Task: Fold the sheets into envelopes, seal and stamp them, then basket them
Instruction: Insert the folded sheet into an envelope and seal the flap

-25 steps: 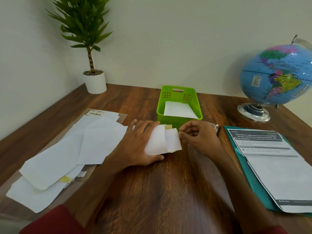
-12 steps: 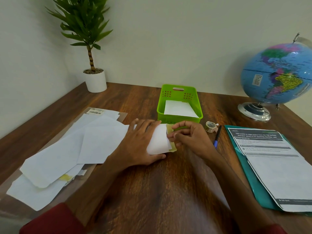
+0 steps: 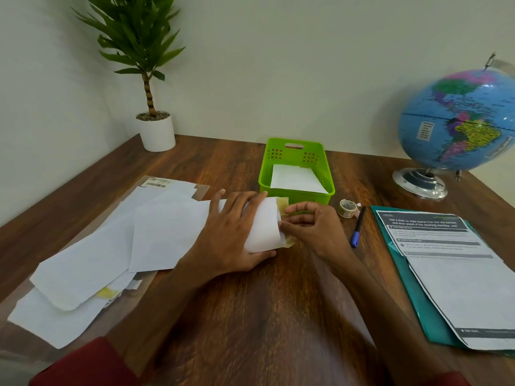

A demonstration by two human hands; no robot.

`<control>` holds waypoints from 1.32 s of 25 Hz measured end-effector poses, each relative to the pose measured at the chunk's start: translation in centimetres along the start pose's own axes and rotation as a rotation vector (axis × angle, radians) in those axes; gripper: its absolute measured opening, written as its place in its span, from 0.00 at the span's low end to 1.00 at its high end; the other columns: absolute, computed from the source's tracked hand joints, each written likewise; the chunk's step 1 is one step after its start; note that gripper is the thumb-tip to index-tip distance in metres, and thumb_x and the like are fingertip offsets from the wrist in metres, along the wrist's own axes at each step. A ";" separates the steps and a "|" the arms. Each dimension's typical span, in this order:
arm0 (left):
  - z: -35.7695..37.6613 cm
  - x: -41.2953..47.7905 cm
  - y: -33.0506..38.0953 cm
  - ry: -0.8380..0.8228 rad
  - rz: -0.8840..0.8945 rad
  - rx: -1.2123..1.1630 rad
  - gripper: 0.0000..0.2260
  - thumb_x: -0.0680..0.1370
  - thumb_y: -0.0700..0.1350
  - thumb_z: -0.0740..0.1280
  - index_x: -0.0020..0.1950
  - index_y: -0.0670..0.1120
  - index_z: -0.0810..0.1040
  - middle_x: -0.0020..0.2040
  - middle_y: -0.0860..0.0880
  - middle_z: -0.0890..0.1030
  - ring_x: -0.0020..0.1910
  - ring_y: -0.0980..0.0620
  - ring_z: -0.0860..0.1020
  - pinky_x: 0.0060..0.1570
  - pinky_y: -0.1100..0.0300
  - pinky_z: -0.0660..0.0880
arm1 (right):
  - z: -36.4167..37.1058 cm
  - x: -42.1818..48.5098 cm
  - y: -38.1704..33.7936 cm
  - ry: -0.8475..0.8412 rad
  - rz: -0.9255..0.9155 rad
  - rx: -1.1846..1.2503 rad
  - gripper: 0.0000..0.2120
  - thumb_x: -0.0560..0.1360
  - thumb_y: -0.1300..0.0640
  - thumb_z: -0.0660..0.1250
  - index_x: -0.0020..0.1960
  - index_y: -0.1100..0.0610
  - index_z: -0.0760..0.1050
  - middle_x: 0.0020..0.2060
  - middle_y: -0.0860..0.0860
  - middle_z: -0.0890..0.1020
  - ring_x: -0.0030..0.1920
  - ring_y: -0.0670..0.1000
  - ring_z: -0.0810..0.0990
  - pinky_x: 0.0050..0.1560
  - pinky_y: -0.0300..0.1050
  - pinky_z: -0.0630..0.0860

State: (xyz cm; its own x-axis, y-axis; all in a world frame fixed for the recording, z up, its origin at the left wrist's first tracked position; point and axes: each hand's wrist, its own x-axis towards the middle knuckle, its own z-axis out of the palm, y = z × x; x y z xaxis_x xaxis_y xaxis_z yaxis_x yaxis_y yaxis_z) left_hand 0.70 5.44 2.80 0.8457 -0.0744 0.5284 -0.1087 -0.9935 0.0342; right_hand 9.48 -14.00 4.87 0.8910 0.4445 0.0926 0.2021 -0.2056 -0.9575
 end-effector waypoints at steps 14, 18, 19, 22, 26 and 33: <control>0.6 -0.2 1.1 -0.004 0.009 0.022 0.47 0.66 0.74 0.67 0.77 0.46 0.67 0.72 0.46 0.72 0.67 0.45 0.72 0.67 0.40 0.67 | 2.3 -1.2 0.1 0.011 0.081 0.151 0.06 0.72 0.69 0.73 0.48 0.65 0.81 0.38 0.62 0.87 0.38 0.64 0.86 0.39 0.56 0.83; 0.3 -0.1 0.9 -0.016 -0.030 0.032 0.48 0.66 0.75 0.66 0.77 0.47 0.66 0.72 0.46 0.71 0.68 0.46 0.71 0.67 0.40 0.67 | 1.5 -1.1 -0.9 0.033 0.066 0.194 0.06 0.74 0.68 0.74 0.50 0.66 0.80 0.40 0.60 0.87 0.38 0.58 0.88 0.34 0.46 0.83; 0.2 0.0 0.9 -0.020 -0.045 0.034 0.48 0.66 0.76 0.65 0.77 0.47 0.66 0.73 0.47 0.71 0.68 0.46 0.71 0.67 0.40 0.66 | 1.0 -1.0 -1.1 0.095 0.003 0.121 0.06 0.74 0.66 0.75 0.49 0.64 0.81 0.39 0.57 0.88 0.37 0.53 0.88 0.33 0.43 0.83; 0.0 0.1 0.7 0.002 -0.086 0.043 0.50 0.64 0.77 0.65 0.77 0.47 0.65 0.73 0.47 0.70 0.69 0.46 0.71 0.68 0.39 0.66 | -0.2 -0.5 -1.0 0.299 -0.176 -0.318 0.07 0.73 0.51 0.77 0.47 0.53 0.82 0.38 0.44 0.85 0.37 0.43 0.84 0.37 0.39 0.82; -0.3 0.1 0.7 0.030 -0.111 0.049 0.52 0.64 0.78 0.66 0.78 0.47 0.63 0.74 0.46 0.70 0.69 0.45 0.71 0.69 0.40 0.63 | -0.1 -0.9 -1.8 0.113 -0.016 -0.451 0.27 0.70 0.27 0.67 0.41 0.51 0.85 0.31 0.46 0.85 0.33 0.45 0.84 0.36 0.47 0.83; -0.6 0.2 0.5 0.100 -0.141 0.051 0.52 0.64 0.75 0.68 0.80 0.46 0.61 0.73 0.45 0.69 0.69 0.44 0.69 0.66 0.40 0.65 | 0.1 -1.3 -1.9 -0.155 0.206 0.128 0.28 0.67 0.57 0.83 0.62 0.60 0.77 0.43 0.56 0.88 0.40 0.54 0.88 0.39 0.44 0.85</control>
State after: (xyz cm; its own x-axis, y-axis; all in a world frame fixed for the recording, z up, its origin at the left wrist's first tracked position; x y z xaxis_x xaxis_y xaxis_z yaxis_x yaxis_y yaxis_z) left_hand 0.52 4.95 3.50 0.7942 0.0720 0.6034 0.0356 -0.9968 0.0720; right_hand 7.90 -14.13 6.50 0.8331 0.5348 -0.1414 -0.0387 -0.1987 -0.9793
